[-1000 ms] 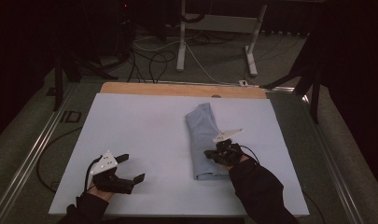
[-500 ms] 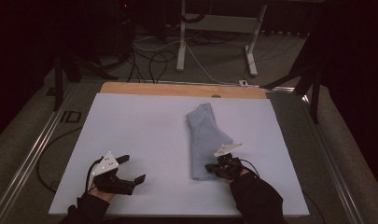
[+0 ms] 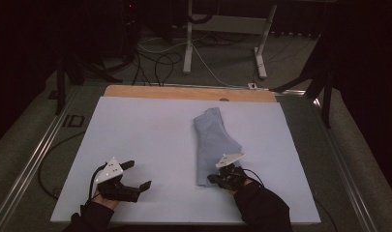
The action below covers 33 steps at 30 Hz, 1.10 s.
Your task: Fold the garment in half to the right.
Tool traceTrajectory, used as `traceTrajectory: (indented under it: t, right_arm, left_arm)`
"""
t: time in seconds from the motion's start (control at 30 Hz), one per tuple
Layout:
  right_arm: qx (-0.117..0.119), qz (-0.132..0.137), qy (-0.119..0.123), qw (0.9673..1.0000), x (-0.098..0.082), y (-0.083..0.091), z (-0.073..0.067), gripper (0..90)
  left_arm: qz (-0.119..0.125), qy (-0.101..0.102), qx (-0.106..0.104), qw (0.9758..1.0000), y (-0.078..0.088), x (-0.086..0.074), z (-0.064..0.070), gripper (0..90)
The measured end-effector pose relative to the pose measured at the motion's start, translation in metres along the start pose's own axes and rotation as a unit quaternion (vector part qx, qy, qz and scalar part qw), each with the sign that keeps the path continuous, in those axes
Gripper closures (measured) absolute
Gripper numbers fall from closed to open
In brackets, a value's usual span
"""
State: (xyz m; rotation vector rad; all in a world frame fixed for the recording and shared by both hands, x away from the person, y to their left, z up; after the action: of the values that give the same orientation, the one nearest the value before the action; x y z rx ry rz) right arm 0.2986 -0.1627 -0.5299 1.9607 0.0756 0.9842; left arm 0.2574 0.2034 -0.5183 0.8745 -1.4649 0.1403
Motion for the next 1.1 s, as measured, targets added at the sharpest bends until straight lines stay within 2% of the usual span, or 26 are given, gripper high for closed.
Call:
traceTrajectory:
  t: [0.17,0.27,0.37,0.53,0.67,0.77,0.8,0.9,0.97,1.0,1.1]
  right_arm:
    - [0.006,0.005,-0.008,0.9999,0.000,0.000,0.002,90.0]
    - [0.024,0.014,-0.022,0.9994,0.002,0.005,0.006,90.0]
    - [0.031,0.029,-0.015,0.9990,0.005,0.011,0.007,89.5]
    - [0.041,0.052,-0.010,0.9978,0.009,0.015,0.005,60.0]
    - [0.042,0.068,-0.008,0.9968,0.013,0.019,0.002,44.4]
    - [0.046,0.076,-0.006,0.9960,0.015,0.021,0.002,40.0]
    - [0.047,0.078,-0.008,0.9958,0.016,0.022,0.003,36.0]
    - [0.062,0.085,-0.007,0.9945,0.020,0.026,0.005,13.4]
    - [0.061,0.094,-0.012,0.9936,0.021,0.028,0.005,11.1]
    - [0.066,0.089,-0.012,0.9938,0.022,0.028,0.006,8.2]
    - [0.066,0.095,-0.013,0.9932,0.023,0.029,0.007,8.1]
  left_arm:
    - [0.001,-0.003,0.000,1.0000,0.001,0.000,0.000,2.3]
    - [0.007,-0.004,0.000,1.0000,0.004,0.000,-0.001,2.3]
    - [0.009,-0.002,0.004,0.9999,0.005,0.000,-0.003,2.3]
    - [0.012,-0.007,0.003,0.9999,0.008,0.000,-0.005,2.3]
    - [0.013,-0.003,0.004,0.9999,0.009,-0.001,-0.007,2.3]
    - [0.011,-0.001,0.006,0.9999,0.009,-0.003,-0.009,2.3]
    - [0.010,0.000,0.004,0.9999,0.009,-0.004,-0.009,2.3]
    - [0.008,-0.002,0.003,1.0000,0.010,-0.004,-0.010,2.3]
    - [0.009,-0.001,0.003,1.0000,0.010,-0.005,-0.010,2.3]
    - [0.009,-0.001,0.002,1.0000,0.010,-0.005,-0.011,2.3]
    - [0.007,-0.001,0.001,1.0000,0.010,-0.006,-0.011,2.3]
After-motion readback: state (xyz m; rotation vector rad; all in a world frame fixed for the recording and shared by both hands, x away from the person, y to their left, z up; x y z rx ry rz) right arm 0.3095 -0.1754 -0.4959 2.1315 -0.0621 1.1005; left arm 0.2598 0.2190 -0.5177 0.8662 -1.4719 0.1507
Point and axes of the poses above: each handheld gripper's, and its own axes: y roughly backward along the jaws, x roughly out of its top, z roughly to its right, the point moved 1 cm from there along -y, roughly forward along the jaws, and after that the axes turned 15 degrees about -y, right-handed, at the moved point
